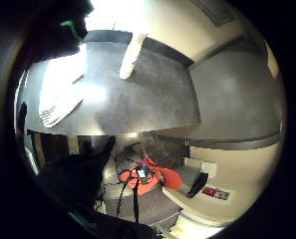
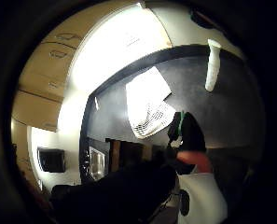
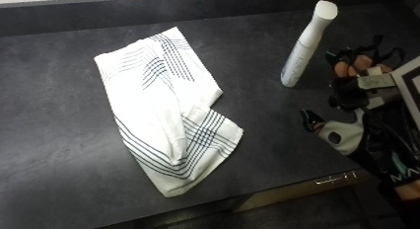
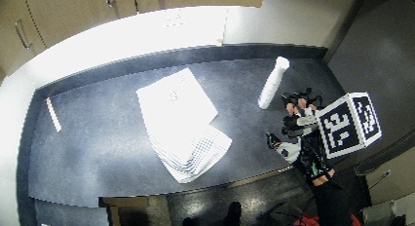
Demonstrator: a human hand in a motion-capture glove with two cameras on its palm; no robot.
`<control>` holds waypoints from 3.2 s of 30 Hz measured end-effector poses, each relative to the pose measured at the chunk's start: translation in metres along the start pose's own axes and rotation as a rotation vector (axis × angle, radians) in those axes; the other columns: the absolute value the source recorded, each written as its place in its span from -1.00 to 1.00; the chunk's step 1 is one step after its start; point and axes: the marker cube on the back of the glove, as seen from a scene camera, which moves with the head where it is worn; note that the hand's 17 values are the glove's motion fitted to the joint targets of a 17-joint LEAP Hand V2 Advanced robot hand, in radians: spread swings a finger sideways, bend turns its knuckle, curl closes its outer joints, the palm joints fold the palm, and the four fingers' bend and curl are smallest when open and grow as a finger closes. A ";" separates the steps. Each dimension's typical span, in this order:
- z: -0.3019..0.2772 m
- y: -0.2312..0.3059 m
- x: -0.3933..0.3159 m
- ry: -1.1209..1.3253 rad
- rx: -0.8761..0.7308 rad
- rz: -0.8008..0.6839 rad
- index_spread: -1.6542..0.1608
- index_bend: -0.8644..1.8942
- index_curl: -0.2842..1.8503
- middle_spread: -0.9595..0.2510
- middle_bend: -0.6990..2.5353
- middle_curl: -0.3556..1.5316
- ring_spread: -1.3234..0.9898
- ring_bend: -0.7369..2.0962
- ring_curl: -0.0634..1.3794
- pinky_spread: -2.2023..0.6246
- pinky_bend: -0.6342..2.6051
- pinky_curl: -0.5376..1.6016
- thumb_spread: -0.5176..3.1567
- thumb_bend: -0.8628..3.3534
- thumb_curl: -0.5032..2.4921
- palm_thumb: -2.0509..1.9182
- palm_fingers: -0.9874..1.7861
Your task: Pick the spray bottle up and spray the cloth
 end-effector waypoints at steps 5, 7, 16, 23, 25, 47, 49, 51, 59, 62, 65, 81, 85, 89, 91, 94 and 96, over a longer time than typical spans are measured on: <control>-0.001 0.000 -0.001 -0.002 -0.002 -0.003 0.54 -0.29 -0.65 0.69 -0.47 -0.54 0.19 -0.17 -0.69 0.60 -0.19 -0.29 -0.41 -0.41 -0.54 0.34 0.08; 0.000 0.000 0.000 0.006 -0.003 0.002 0.52 -0.29 -0.64 0.70 -0.46 -0.52 0.20 -0.16 -0.65 0.61 -0.18 -0.27 -0.37 -0.42 -0.52 0.35 0.06; 0.007 0.008 0.004 -0.017 -0.019 0.020 0.46 -0.28 -0.60 0.72 -0.46 -0.45 0.21 -0.14 -0.57 0.62 -0.14 -0.21 -0.25 -0.44 -0.47 0.36 0.03; 0.023 0.021 0.024 -0.239 0.060 0.163 0.44 -0.28 -0.57 0.72 -0.46 -0.42 0.21 -0.13 -0.54 0.62 -0.13 -0.20 -0.20 -0.47 -0.44 0.37 0.02; 0.033 0.026 0.030 -0.393 0.122 0.238 0.44 -0.28 -0.57 0.73 -0.46 -0.41 0.21 -0.13 -0.52 0.63 -0.13 -0.19 -0.20 -0.47 -0.43 0.38 0.02; 0.126 0.073 0.043 -1.291 0.385 0.742 0.45 -0.29 -0.55 0.81 -0.45 -0.31 0.23 -0.12 -0.45 0.63 -0.10 -0.16 -0.16 -0.54 -0.36 0.41 -0.05; 0.140 0.074 0.047 -1.266 0.356 0.772 0.45 -0.29 -0.55 0.81 -0.45 -0.31 0.24 -0.12 -0.45 0.63 -0.10 -0.16 -0.16 -0.55 -0.35 0.42 -0.05; 0.155 0.072 0.053 -1.233 0.326 0.812 0.45 -0.29 -0.55 0.81 -0.45 -0.31 0.24 -0.12 -0.45 0.63 -0.10 -0.16 -0.16 -0.55 -0.35 0.42 -0.05; 0.208 0.059 0.088 -1.134 0.243 0.941 0.44 -0.28 -0.54 0.81 -0.45 -0.29 0.23 -0.12 -0.43 0.63 -0.10 -0.15 -0.16 -0.57 -0.33 0.44 -0.06; 0.225 0.059 0.104 -1.094 0.238 0.975 0.44 -0.29 -0.54 0.80 -0.45 -0.29 0.23 -0.12 -0.42 0.63 -0.10 -0.15 -0.16 -0.57 -0.33 0.45 -0.08; 0.238 0.063 0.114 -1.061 0.253 1.002 0.44 -0.29 -0.54 0.79 -0.45 -0.28 0.23 -0.12 -0.42 0.63 -0.10 -0.15 -0.16 -0.58 -0.32 0.45 -0.09; 0.265 0.088 0.112 -1.060 0.268 1.049 0.45 -0.27 -0.53 0.75 -0.44 -0.26 0.23 -0.13 -0.41 0.64 -0.13 -0.16 -0.16 -0.60 -0.30 0.47 -0.07; 0.267 0.085 0.111 -1.107 0.301 1.042 0.46 -0.23 -0.50 0.71 -0.41 -0.24 0.22 -0.13 -0.42 0.65 -0.19 -0.19 -0.16 -0.59 -0.30 0.50 0.02; 0.266 0.082 0.111 -1.133 0.346 1.041 0.51 -0.15 -0.45 0.65 -0.32 -0.19 0.20 -0.15 -0.44 0.65 -0.33 -0.25 -0.17 -0.57 -0.28 0.54 0.20; 0.269 0.082 0.113 -1.131 0.363 1.039 0.53 -0.14 -0.43 0.64 -0.30 -0.17 0.19 -0.14 -0.42 0.65 -0.37 -0.26 -0.19 -0.57 -0.27 0.56 0.22; 0.263 0.080 0.107 -1.162 0.386 1.041 0.54 -0.13 -0.40 0.61 -0.29 -0.15 0.18 -0.15 -0.41 0.65 -0.41 -0.27 -0.21 -0.57 -0.26 0.59 0.23; 0.264 0.080 0.108 -1.174 0.393 1.038 0.55 -0.13 -0.38 0.60 -0.29 -0.14 0.18 -0.16 -0.40 0.65 -0.44 -0.27 -0.21 -0.57 -0.25 0.59 0.23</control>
